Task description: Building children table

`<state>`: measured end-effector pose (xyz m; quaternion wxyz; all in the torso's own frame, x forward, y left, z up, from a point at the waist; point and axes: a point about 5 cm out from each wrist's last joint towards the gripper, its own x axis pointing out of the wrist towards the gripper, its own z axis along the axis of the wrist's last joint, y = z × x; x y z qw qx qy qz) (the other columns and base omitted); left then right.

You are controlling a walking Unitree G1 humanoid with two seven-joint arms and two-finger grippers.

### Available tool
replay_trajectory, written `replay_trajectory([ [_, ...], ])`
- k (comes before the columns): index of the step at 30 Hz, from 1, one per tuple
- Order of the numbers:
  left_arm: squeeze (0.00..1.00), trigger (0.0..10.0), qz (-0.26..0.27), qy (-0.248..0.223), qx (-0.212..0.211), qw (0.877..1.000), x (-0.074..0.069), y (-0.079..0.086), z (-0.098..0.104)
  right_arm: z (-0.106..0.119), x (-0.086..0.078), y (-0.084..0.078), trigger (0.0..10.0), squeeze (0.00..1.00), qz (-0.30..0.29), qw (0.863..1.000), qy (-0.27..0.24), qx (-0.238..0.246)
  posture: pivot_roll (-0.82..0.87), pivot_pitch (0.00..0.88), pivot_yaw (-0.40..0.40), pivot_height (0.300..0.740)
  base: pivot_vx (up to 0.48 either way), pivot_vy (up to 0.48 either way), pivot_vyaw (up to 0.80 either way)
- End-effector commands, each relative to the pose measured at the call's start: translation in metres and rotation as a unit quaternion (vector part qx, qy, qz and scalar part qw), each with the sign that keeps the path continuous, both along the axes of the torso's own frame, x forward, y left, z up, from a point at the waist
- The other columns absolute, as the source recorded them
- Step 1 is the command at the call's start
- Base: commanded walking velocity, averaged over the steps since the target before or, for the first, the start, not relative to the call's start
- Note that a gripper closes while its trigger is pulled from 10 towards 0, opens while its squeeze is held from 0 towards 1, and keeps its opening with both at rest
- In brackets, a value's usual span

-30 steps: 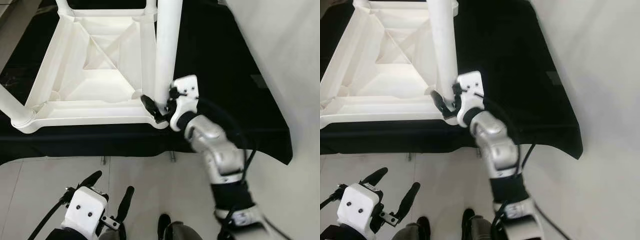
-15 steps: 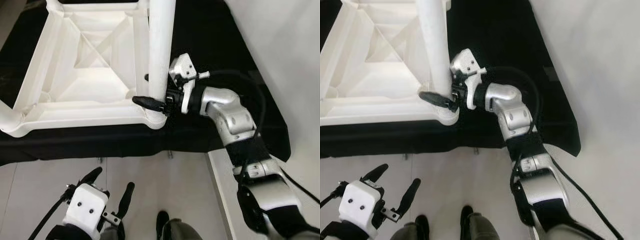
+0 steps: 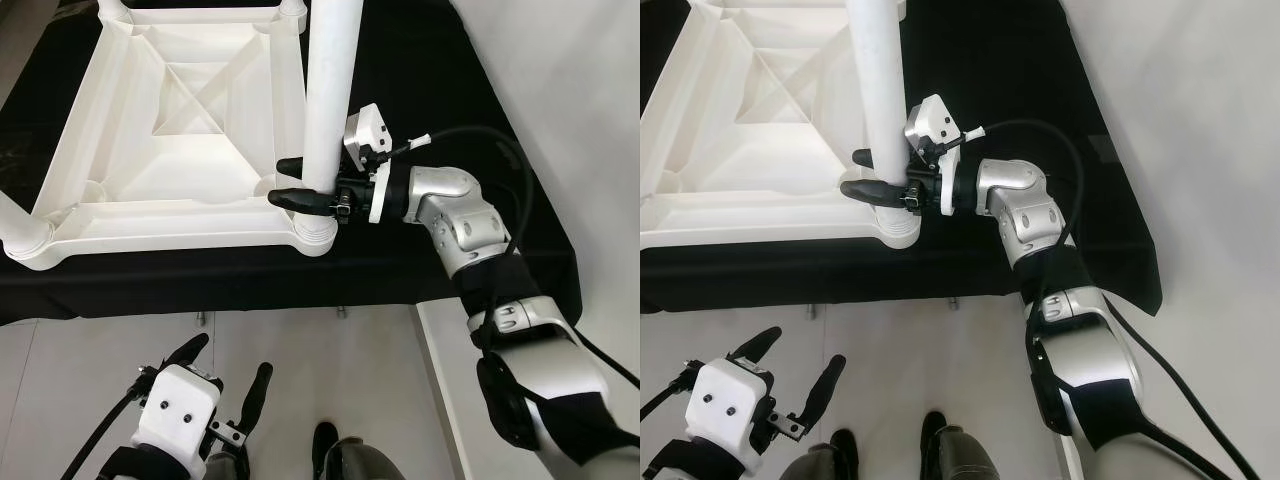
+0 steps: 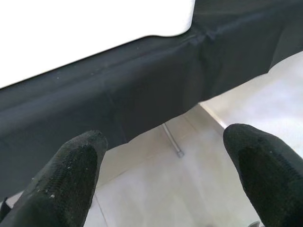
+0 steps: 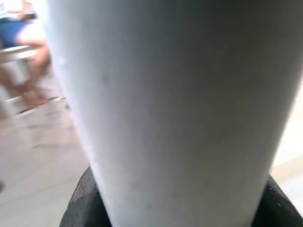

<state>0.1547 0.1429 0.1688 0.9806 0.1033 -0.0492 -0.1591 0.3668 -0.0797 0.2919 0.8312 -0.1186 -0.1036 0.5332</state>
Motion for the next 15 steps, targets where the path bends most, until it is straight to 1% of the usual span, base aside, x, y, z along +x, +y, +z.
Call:
replay_trajectory([
  [1, 0.0, 10.0, 0.001, 0.017, 0.002, 1.0, -0.002, 0.0, -0.008, -0.032, 0.007, -0.012, 0.0, 0.0, -0.136, 0.989, 0.052, -0.009, -0.03, 0.311, -0.113, 0.74, 0.0, 0.0, 0.0],
  [2, 0.0, 10.0, 0.001, 0.017, 0.002, 1.0, -0.002, 0.0, -0.008, -0.045, 0.004, -0.016, 0.0, 0.0, -0.224, 0.973, 0.05, -0.01, -0.03, 0.311, -0.113, 0.74, 0.0, 0.0, 0.0],
  [3, 0.0, 10.0, 0.001, 0.017, 0.002, 1.0, -0.001, 0.001, -0.008, -0.071, -0.014, -0.021, 0.0, 0.0, -0.348, 0.934, 0.081, 0.006, -0.04, 0.312, -0.105, 0.74, 0.0, 0.0, 0.0],
  [4, 0.0, 10.0, 0.001, 0.017, 0.002, 1.0, -0.001, 0.001, -0.008, -0.071, -0.014, -0.021, 0.0, 0.0, -0.348, 0.934, 0.081, 0.006, -0.04, 0.312, -0.105, 0.74, 0.0, 0.0, 0.0],
  [5, 0.0, 10.0, 0.002, 0.017, 0.002, 1.0, 0.0, 0.002, -0.009, -0.088, -0.031, -0.03, 0.0, 0.0, -0.438, 0.892, 0.107, 0.017, -0.04, 0.312, -0.105, 0.74, 0.0, 0.0, 0.0],
  [6, 0.0, 10.0, 0.001, 0.015, 0.003, 1.0, 0.001, 0.003, -0.008, -0.104, -0.05, -0.019, 0.0, 0.0, -0.438, 0.891, 0.12, 0.009, -0.04, 0.313, -0.083, 0.74, 0.0, 0.0, 0.0],
  [7, 0.0, 10.0, 0.001, 0.015, 0.003, 1.0, 0.001, 0.003, -0.008, -0.104, -0.05, -0.019, 0.0, 0.0, -0.438, 0.891, 0.12, 0.009, -0.04, 0.313, -0.083, 0.74, 0.0, 0.0, 0.0],
  [8, 0.0, 10.0, -0.002, 0.014, 0.004, 1.0, 0.004, 0.003, -0.008, -0.114, -0.061, -0.008, 0.0, 0.0, -0.428, 0.894, 0.135, 0.008, -0.04, 0.304, -0.076, 0.74, 0.0, 0.0, 0.0],
  [9, 0.0, 10.0, -0.005, 0.014, 0.005, 1.0, 0.006, 0.003, -0.008, -0.114, -0.063, 0.007, 0.0, 0.0, -0.399, 0.908, 0.126, 0.008, -0.03, 0.298, -0.073, 0.74, 0.0, 0.0, 0.0],
  [10, 0.0, 10.0, -0.005, 0.014, 0.005, 1.0, 0.006, 0.003, -0.008, -0.114, -0.063, 0.007, 0.0, 0.0, -0.399, 0.908, 0.126, 0.008, -0.03, 0.298, -0.073, 0.74, 0.0, 0.0, 0.0],
  [11, 0.0, 10.0, -0.008, 0.014, 0.006, 1.0, 0.008, 0.003, -0.009, -0.11, -0.058, 0.025, 0.0, 0.0, -0.366, 0.923, 0.121, 0.018, -0.03, 0.289, -0.072, 0.74, 0.0, 0.0, 0.0],
  [12, 0.0, 10.0, -0.008, 0.014, 0.006, 1.0, 0.008, 0.003, -0.009, -0.11, -0.058, 0.025, 0.0, 0.0, -0.366, 0.923, 0.121, 0.018, -0.03, 0.289, -0.072, 0.74, 0.0, 0.0, 0.0],
  [13, 0.0, 10.0, -0.009, 0.014, 0.006, 1.0, 0.009, 0.004, -0.01, -0.107, -0.055, 0.03, 0.0, 0.0, -0.355, 0.927, 0.12, 0.023, -0.03, 0.289, -0.072, 0.74, 0.0, 0.0, 0.0],
  [14, 0.0, 10.0, -0.009, 0.014, 0.006, 1.0, 0.009, 0.004, -0.01, -0.107, -0.055, 0.03, 0.0, 0.0, -0.355, 0.927, 0.12, 0.023, -0.03, 0.289, -0.072, 0.74, 0.0, 0.0, 0.0],
  [15, 0.0, 10.0, -0.008, 0.013, 0.006, 1.0, 0.01, 0.005, -0.01, -0.105, -0.051, 0.033, 7.3, 0.0, -0.351, 0.927, 0.129, 0.032, -0.02, 0.283, -0.075, 0.74, 0.0, 0.0, 0.0],
])
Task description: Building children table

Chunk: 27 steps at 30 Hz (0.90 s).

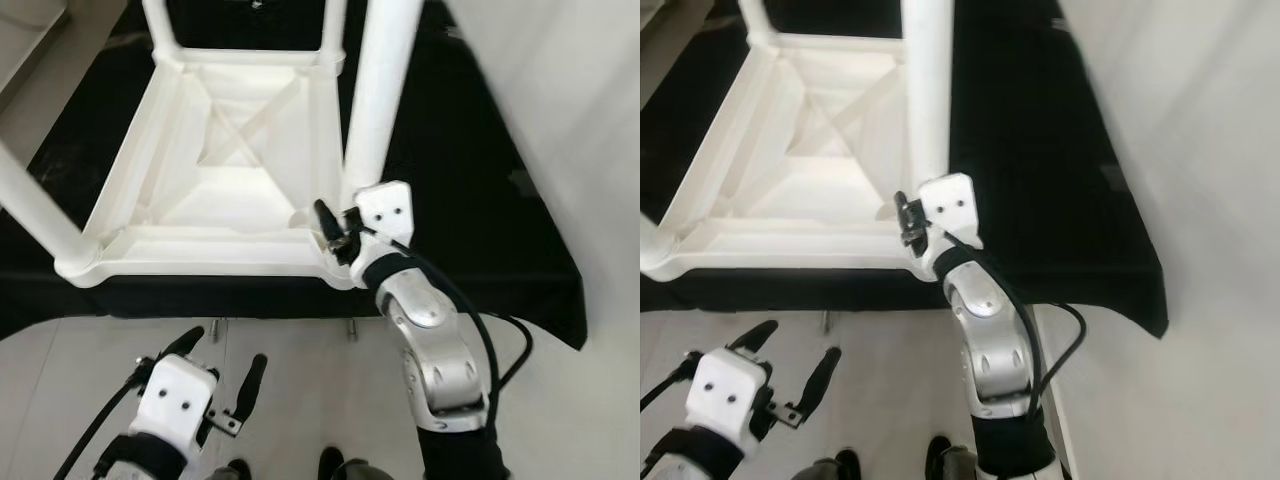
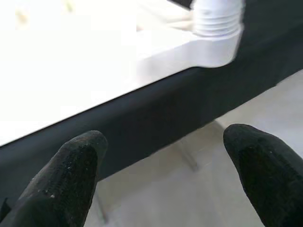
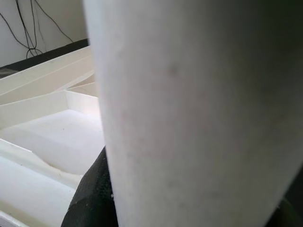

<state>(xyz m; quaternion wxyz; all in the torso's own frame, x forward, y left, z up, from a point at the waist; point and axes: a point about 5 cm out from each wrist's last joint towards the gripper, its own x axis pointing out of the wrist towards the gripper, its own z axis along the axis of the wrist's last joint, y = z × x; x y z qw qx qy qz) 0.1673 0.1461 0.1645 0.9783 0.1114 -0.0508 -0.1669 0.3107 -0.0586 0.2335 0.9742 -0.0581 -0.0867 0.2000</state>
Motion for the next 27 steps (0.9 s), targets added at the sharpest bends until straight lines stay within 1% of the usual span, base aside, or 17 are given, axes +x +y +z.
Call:
replay_trajectory([
  [1, 0.0, 10.0, 0.003, 0.012, -0.002, 1.0, 0.0, 0.003, -0.006, -0.041, 0.004, 0.016, 10.0, 0.0, 0.016, 0.992, 0.123, -0.01, -0.02, 0.279, -0.078, 0.74, 0.0, 0.0, 0.0],
  [2, 0.0, 10.0, 0.005, 0.01, -0.001, 1.0, 0.001, 0.003, -0.006, -0.037, 0.002, 0.018, 10.0, 0.0, 0.021, 0.992, 0.124, -0.006, -0.02, 0.279, -0.078, 0.74, 0.0, 0.0, 0.0],
  [3, 0.0, 10.0, 0.008, 0.007, -0.002, 1.0, 0.002, 0.004, -0.006, -0.031, 0.002, 0.019, 10.0, 1.0, 0.031, 0.992, 0.12, 0.008, -0.01, 0.276, -0.081, 0.74, 0.0, 0.0, 0.0],
  [5, 0.0, 10.0, 0.011, 0.006, -0.002, 1.0, 0.003, 0.005, -0.006, -0.027, 0.002, 0.019, 10.0, 1.0, 0.039, 0.992, 0.115, 0.017, -0.01, 0.276, -0.081, 0.74, 0.0, 0.0, 0.0],
  [7, 0.0, 10.0, 0.013, 0.003, -0.001, 1.0, 0.006, 0.006, -0.006, -0.008, 0.012, 0.018, 10.0, 1.0, 0.121, 0.989, 0.08, 0.035, 0.0, 0.268, -0.084, 0.74, 0.0, 0.0, 0.0],
  [8, 0.0, 10.0, 0.013, 0.003, -0.001, 1.0, 0.006, 0.006, -0.006, -0.008, 0.012, 0.018, 10.0, 1.0, 0.121, 0.989, 0.08, 0.035, 0.0, 0.268, -0.084, 0.74, 0.0, 0.0, 0.0],
  [9, 0.0, 10.0, 0.011, 0.003, -0.002, 1.0, 0.007, 0.006, -0.006, 0.002, 0.018, 0.016, 10.0, 1.0, 0.176, 0.983, 0.057, 0.023, 0.0, 0.263, -0.085, 0.74, 0.0, 0.0, 0.0],
  [12, 0.0, 10.0, 0.009, 0.004, -0.003, 1.0, 0.009, 0.005, -0.006, 0.009, 0.022, 0.013, 10.0, 1.0, 0.21, 0.977, 0.042, 0.013, 0.0, 0.261, -0.087, 0.74, 0.0, 0.0, 0.0],
  [13, 0.0, 10.0, 0.004, 0.004, -0.005, 1.0, 0.01, 0.005, -0.007, 0.015, 0.024, 0.011, 10.0, 0.0, 0.252, 0.967, 0.025, -0.01, 0.01, 0.256, -0.09, 0.74, 0.0, 0.0, 0.0],
  [15, 0.0, 10.0, -0.016, 0.013, -0.014, 1.0, 0.012, 0.002, -0.008, 0.022, 0.03, 0.004, 10.0, 0.0, 0.312, 0.949, 0.006, -0.051, 0.01, 0.254, -0.093, 0.74, 0.0, 0.0, 0.0],
  [16, 0.0, 10.0, -0.016, 0.013, -0.014, 1.0, 0.012, 0.002, -0.008, 0.022, 0.03, 0.004, 10.0, 0.0, 0.312, 0.949, 0.006, -0.051, 0.01, 0.254, -0.093, 0.74, 0.0, 0.0, 0.0],
  [18, 0.0, 10.0, -0.032, 0.014, -0.018, 0.999, 0.012, 0.0, -0.008, 0.029, 0.038, 0.0, 10.0, 0.0, 0.359, 0.93, 0.0, -0.08, 0.02, 0.248, -0.098, 0.74, 0.0, 0.0, 0.0],
  [23, 0.0, 10.0, -0.04, 0.011, -0.022, 0.999, 0.011, -0.002, -0.007, 0.037, 0.05, 0.0, 10.0, 0.0, 0.382, 0.921, 0.013, -0.079, 0.03, 0.246, -0.104, 0.74, 0.0, 0.0, 0.0],
  [24, 0.0, 10.0, -0.042, 0.009, -0.025, 0.999, 0.011, -0.003, -0.007, 0.039, 0.053, 0.001, 9.5, 0.0, 0.396, 0.915, 0.015, -0.075, 0.03, 0.245, -0.106, 0.74, 0.0, 0.0, 0.0],
  [25, 0.0, 10.0, -0.043, 0.008, -0.027, 0.999, 0.011, -0.003, -0.006, 0.04, 0.054, 0.001, 9.5, 0.0, 0.405, 0.911, 0.016, -0.073, 0.03, 0.245, -0.107, 0.74, 0.0, 0.0, 0.0],
  [26, 0.0, 10.0, -0.043, 0.007, -0.028, 0.999, 0.01, -0.003, -0.006, 0.041, 0.055, 0.001, 0.0, 0.0, 0.416, 0.906, 0.018, -0.069, 0.03, 0.247, -0.109, 0.74, 0.0, 0.0, 0.0],
  [27, 0.0, 10.0, -0.044, 0.006, -0.028, 0.999, 0.01, -0.004, -0.006, 0.042, 0.056, 0.0, 0.0, 0.0, 0.431, 0.9, 0.019, -0.067, 0.03, 0.247, -0.109, 0.74, 0.0, 0.0, 0.0],
])
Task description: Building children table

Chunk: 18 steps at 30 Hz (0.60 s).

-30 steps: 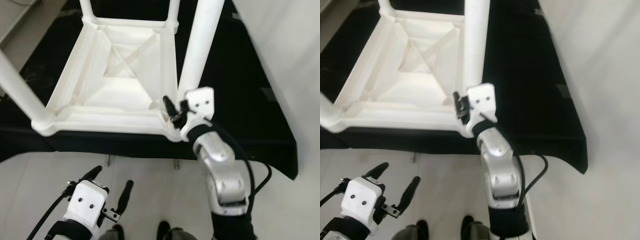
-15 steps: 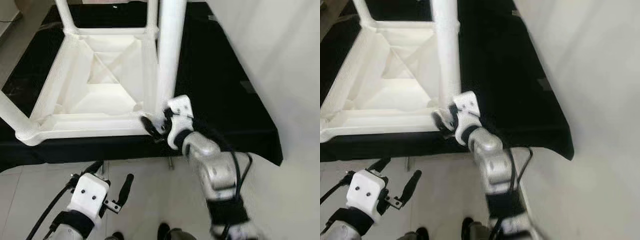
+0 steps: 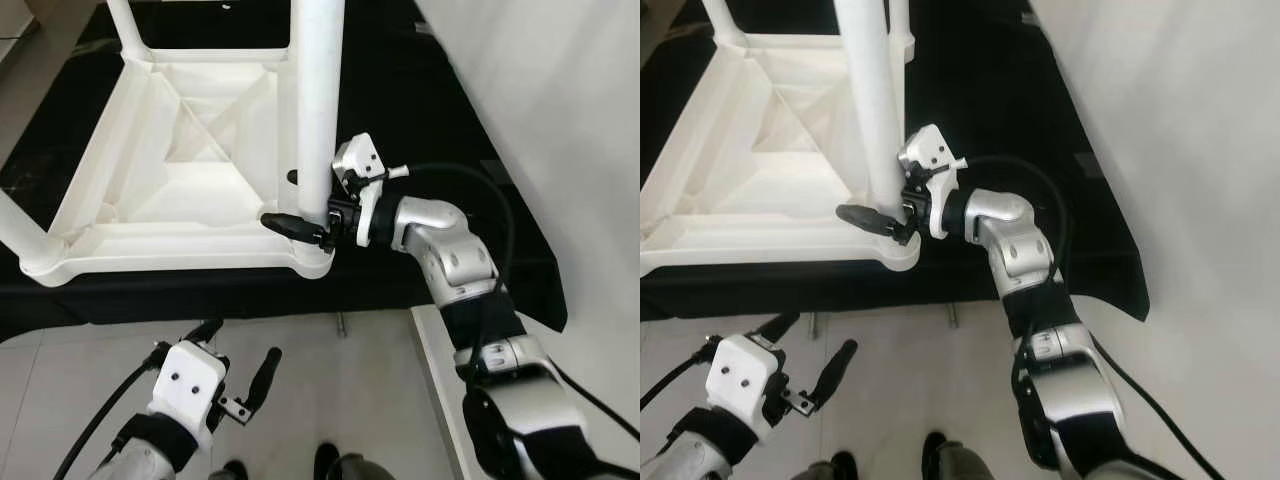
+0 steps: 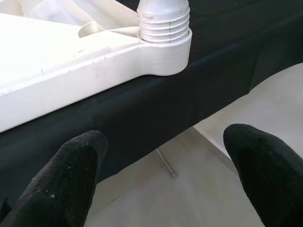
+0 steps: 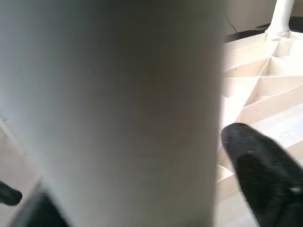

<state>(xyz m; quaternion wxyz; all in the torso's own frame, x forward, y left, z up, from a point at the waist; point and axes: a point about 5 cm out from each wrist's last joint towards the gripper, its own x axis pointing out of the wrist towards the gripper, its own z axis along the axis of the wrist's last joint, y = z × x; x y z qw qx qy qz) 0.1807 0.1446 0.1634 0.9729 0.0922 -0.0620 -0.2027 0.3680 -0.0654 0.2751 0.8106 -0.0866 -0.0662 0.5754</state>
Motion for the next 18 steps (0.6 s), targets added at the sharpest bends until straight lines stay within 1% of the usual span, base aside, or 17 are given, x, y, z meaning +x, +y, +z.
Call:
replay_trajectory([
  [1, 0.0, 10.0, -0.006, 0.01, -0.009, 1.0, -0.003, -0.002, -0.005, 0.0, -0.001, 0.007, 0.0, 0.0, 0.039, 0.999, 0.003, 0.007, 0.03, 0.247, -0.109, 0.74, 0.0, 0.0, 0.0],
  [4, 0.0, 10.0, -0.006, 0.009, -0.01, 1.0, -0.004, -0.002, -0.004, -0.001, -0.001, 0.005, 0.0, 0.0, 0.046, 0.999, 0.009, 0.009, 0.03, 0.247, -0.11, 0.74, 0.0, 0.0, 0.0],
  [6, 0.0, 10.0, -0.003, 0.005, -0.01, 1.0, -0.004, -0.002, -0.004, -0.009, 0.002, -0.002, 0.0, 0.0, 0.034, 0.999, 0.02, 0.007, 0.02, 0.249, -0.112, 0.74, 0.0, 0.0, 0.0],
  [8, 0.0, 10.0, -0.002, 0.004, -0.01, 1.0, -0.004, -0.002, -0.004, -0.012, 0.003, -0.005, 0.0, 0.0, 0.026, 0.999, 0.024, 0.006, 0.02, 0.249, -0.112, 0.74, 0.0, 0.0, 0.0],
  [9, 0.0, 10.0, 0.0, 0.002, -0.009, 1.0, -0.004, -0.003, -0.003, -0.018, 0.005, -0.013, 0.0, 0.0, -0.005, 0.999, 0.036, 0.015, 0.01, 0.252, -0.118, 0.74, 0.0, 0.0, 0.0],
  [10, 0.0, 10.0, 0.001, -0.002, -0.007, 1.0, -0.004, -0.005, -0.003, -0.025, 0.005, -0.024, 0.0, 0.0, -0.046, 0.997, 0.053, 0.029, 0.0, 0.253, -0.133, 0.74, 0.0, 0.0, 0.0],
  [11, 0.0, 10.0, 0.002, -0.005, -0.006, 1.0, -0.004, -0.006, -0.003, -0.03, 0.004, -0.032, 0.0, 0.0, -0.075, 0.994, 0.064, 0.037, 0.0, 0.253, -0.133, 0.74, 0.0, 0.0, 0.0],
  [14, 0.0, 10.0, 0.002, -0.005, -0.006, 1.0, -0.004, -0.006, -0.003, -0.03, 0.004, -0.032, 0.0, 0.0, -0.075, 0.994, 0.064, 0.037, 0.0, 0.253, -0.133, 0.74, 0.0, 0.0, 0.0],
  [15, 0.0, 10.0, 0.006, -0.008, -0.006, 1.0, -0.004, -0.006, -0.003, -0.038, 0.002, -0.039, 0.0, 0.0, -0.113, 0.989, 0.081, 0.049, -0.02, 0.253, -0.138, 0.74, 0.0, 0.0, 0.0],
  [16, 0.0, 10.0, 0.006, -0.008, -0.006, 1.0, -0.004, -0.006, -0.003, -0.038, 0.002, -0.039, 0.0, 0.0, -0.113, 0.989, 0.081, 0.049, -0.02, 0.253, -0.138, 0.74, 0.0, 0.0, 0.0],
  [17, 0.0, 10.0, 0.01, -0.011, -0.007, 1.0, -0.003, -0.005, -0.002, -0.055, -0.004, -0.041, 0.0, 0.0, -0.234, 0.968, 0.079, 0.043, -0.05, 0.254, -0.129, 0.74, 0.0, 0.0, 0.0],
  [18, 0.0, 10.0, 0.01, -0.011, -0.007, 1.0, -0.003, -0.005, -0.002, -0.055, -0.004, -0.041, 0.0, 0.0, -0.234, 0.968, 0.079, 0.043, -0.05, 0.254, -0.129, 0.74, 0.0, 0.0, 0.0],
])
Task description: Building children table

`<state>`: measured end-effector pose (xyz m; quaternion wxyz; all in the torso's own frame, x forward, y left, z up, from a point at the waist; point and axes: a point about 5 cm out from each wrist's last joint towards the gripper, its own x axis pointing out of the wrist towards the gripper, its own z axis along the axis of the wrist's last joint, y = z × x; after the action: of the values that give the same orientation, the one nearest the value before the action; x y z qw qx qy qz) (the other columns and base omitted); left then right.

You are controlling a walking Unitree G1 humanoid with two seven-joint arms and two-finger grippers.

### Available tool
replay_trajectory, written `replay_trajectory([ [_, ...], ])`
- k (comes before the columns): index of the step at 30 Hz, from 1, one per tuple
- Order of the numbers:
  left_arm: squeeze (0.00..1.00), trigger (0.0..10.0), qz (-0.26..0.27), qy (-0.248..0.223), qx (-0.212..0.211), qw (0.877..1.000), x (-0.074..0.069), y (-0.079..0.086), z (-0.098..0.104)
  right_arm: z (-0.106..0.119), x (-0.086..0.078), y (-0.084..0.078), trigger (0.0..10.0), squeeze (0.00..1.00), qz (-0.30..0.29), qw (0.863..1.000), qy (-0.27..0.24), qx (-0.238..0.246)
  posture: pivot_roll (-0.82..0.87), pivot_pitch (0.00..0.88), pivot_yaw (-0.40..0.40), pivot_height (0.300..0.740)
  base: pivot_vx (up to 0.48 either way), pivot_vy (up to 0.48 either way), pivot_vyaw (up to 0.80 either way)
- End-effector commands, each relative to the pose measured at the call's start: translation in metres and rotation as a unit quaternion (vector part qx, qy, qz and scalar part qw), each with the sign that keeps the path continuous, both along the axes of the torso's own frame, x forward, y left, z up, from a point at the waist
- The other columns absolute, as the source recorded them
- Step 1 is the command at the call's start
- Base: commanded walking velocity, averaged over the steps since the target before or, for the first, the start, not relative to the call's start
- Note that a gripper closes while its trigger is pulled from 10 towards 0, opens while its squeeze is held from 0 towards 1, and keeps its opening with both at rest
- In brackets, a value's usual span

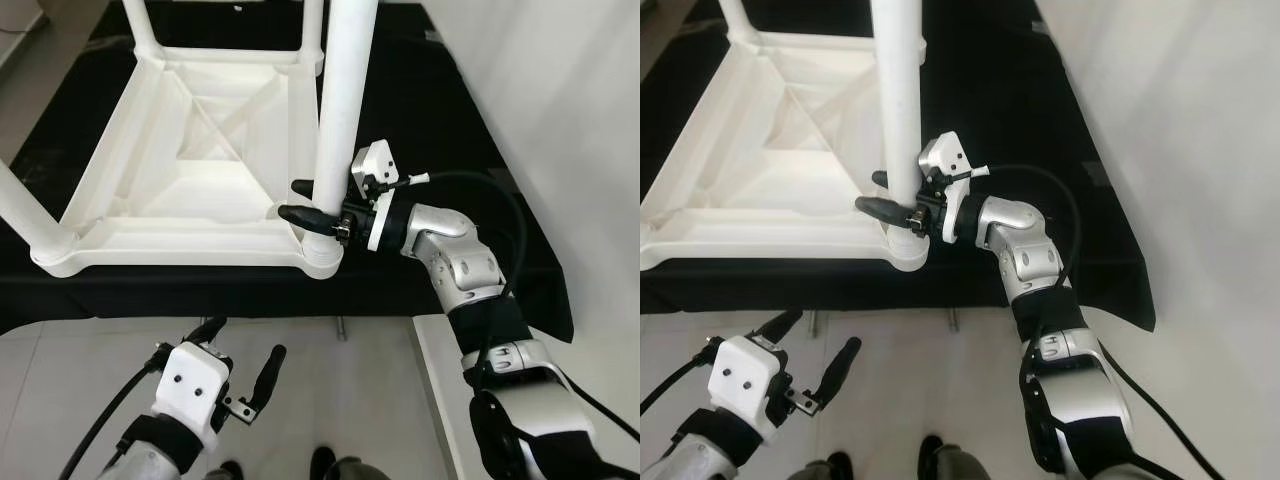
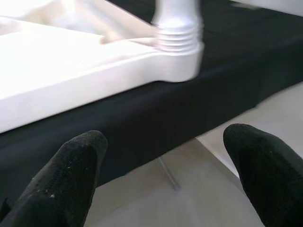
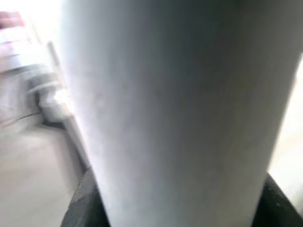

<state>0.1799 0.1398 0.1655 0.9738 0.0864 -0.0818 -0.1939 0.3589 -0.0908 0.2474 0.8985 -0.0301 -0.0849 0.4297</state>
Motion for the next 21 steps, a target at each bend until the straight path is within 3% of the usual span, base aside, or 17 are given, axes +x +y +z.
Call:
replay_trajectory([
  [1, 0.0, 10.0, 0.005, 0.005, 0.004, 1.0, 0.0, 0.0, -0.004, -0.046, -0.008, -0.02, 0.0, 0.0, -0.211, 0.972, 0.099, -0.034, -0.05, 0.254, -0.126, 0.74, 0.0, 0.0, 0.0],
  [2, 0.0, 10.0, 0.005, 0.005, 0.004, 1.0, 0.0, 0.0, -0.004, -0.046, -0.008, -0.02, 0.0, 0.0, -0.211, 0.972, 0.099, -0.034, -0.05, 0.254, -0.126, 0.74, 0.0, 0.0, 0.0],
  [3, 0.0, 10.0, 0.005, 0.004, 0.006, 1.0, 0.003, 0.001, -0.005, -0.056, -0.025, -0.013, 0.0, 0.0, -0.283, 0.953, 0.099, -0.039, -0.05, 0.241, -0.105, 0.74, 0.0, 0.0, 0.0],
  [5, 0.0, 10.0, 0.004, 0.003, 0.007, 1.0, 0.005, 0.001, -0.006, -0.061, -0.033, -0.003, 0.0, 0.0, -0.307, 0.946, 0.1, -0.036, -0.05, 0.229, -0.098, 0.74, 0.0, 0.0, 0.0],
  [6, 0.0, 10.0, 0.004, 0.003, 0.007, 1.0, 0.005, 0.001, -0.006, -0.061, -0.033, -0.003, 0.0, 0.0, -0.307, 0.946, 0.1, -0.036, -0.05, 0.229, -0.098, 0.74, 0.0, 0.0, 0.0],
  [7, 0.0, 10.0, 0.004, 0.003, 0.009, 1.0, 0.007, 0.002, -0.007, -0.061, -0.032, 0.008, 0.0, 0.0, -0.286, 0.952, 0.1, -0.033, -0.04, 0.219, -0.1, 0.74, 0.0, 0.0, 0.0],
  [9, 0.0, 10.0, 0.004, 0.003, 0.009, 1.0, 0.007, 0.002, -0.007, -0.061, -0.032, 0.008, 0.0, 0.0, -0.286, 0.952, 0.1, -0.033, -0.04, 0.219, -0.1, 0.74, 0.0, 0.0, 0.0],
  [10, 0.0, 10.0, 0.004, 0.003, 0.009, 1.0, 0.008, 0.002, -0.007, -0.06, -0.029, 0.017, 1.8, 0.0, -0.263, 0.959, 0.098, -0.029, -0.04, 0.216, -0.101, 0.74, 0.0, 0.0, 0.0],
  [11, 0.0, 10.0, 0.004, 0.003, 0.009, 1.0, 0.008, 0.002, -0.007, -0.06, -0.029, 0.017, 1.8, 0.0, -0.263, 0.959, 0.098, -0.029, -0.04, 0.216, -0.101, 0.74, 0.0, 0.0, 0.0],
  [12, 0.0, 10.0, 0.006, 0.003, 0.01, 1.0, 0.009, 0.003, -0.008, -0.057, -0.024, 0.022, 10.0, 0.0, -0.237, 0.967, 0.094, -0.022, -0.04, 0.206, -0.1, 0.74, 0.0, 0.0, 0.0],
  [13, 0.0, 10.0, 0.006, 0.003, 0.01, 1.0, 0.009, 0.003, -0.008, -0.057, -0.024, 0.022, 10.0, 0.0, -0.237, 0.967, 0.094, -0.022, -0.04, 0.206, -0.1, 0.74, 0.0, 0.0, 0.0],
  [14, 0.0, 10.0, 0.009, 0.001, 0.01, 1.0, 0.01, 0.003, -0.008, -0.05, -0.02, 0.03, 10.0, 0.72, -0.19, 0.978, 0.09, -0.007, -0.04, 0.205, -0.1, 0.74, 0.0, 0.0, 0.0],
  [15, 0.0, 10.0, 0.011, 0.0, 0.011, 1.0, 0.01, 0.004, -0.008, -0.043, -0.018, 0.034, 10.0, 1.0, -0.159, 0.984, 0.085, 0.006, -0.04, 0.2, -0.097, 0.74, 0.0, 0.0, 0.0],
  [18, 0.0, 10.0, 0.013, -0.001, 0.011, 1.0, 0.011, 0.004, -0.009, -0.037, -0.016, 0.037, 10.0, 1.0, -0.123, 0.99, 0.075, 0.007, -0.04, 0.2, -0.097, 0.74, 0.0, 0.0, 0.0],
  [20, 0.0, 10.0, 0.014, -0.001, 0.012, 1.0, 0.011, 0.005, -0.009, -0.023, -0.01, 0.036, 10.0, 1.0, -0.056, 0.997, 0.059, 0.001, -0.03, 0.202, -0.095, 0.74, 0.0, 0.0, 0.0],
  [21, 0.0, 10.0, 0.013, -0.002, 0.012, 1.0, 0.011, 0.005, -0.008, -0.015, -0.008, 0.034, 10.0, 0.95, -0.034, 0.998, 0.043, -0.012, -0.03, 0.209, -0.092, 0.74, 0.0, 0.0, 0.0],
])
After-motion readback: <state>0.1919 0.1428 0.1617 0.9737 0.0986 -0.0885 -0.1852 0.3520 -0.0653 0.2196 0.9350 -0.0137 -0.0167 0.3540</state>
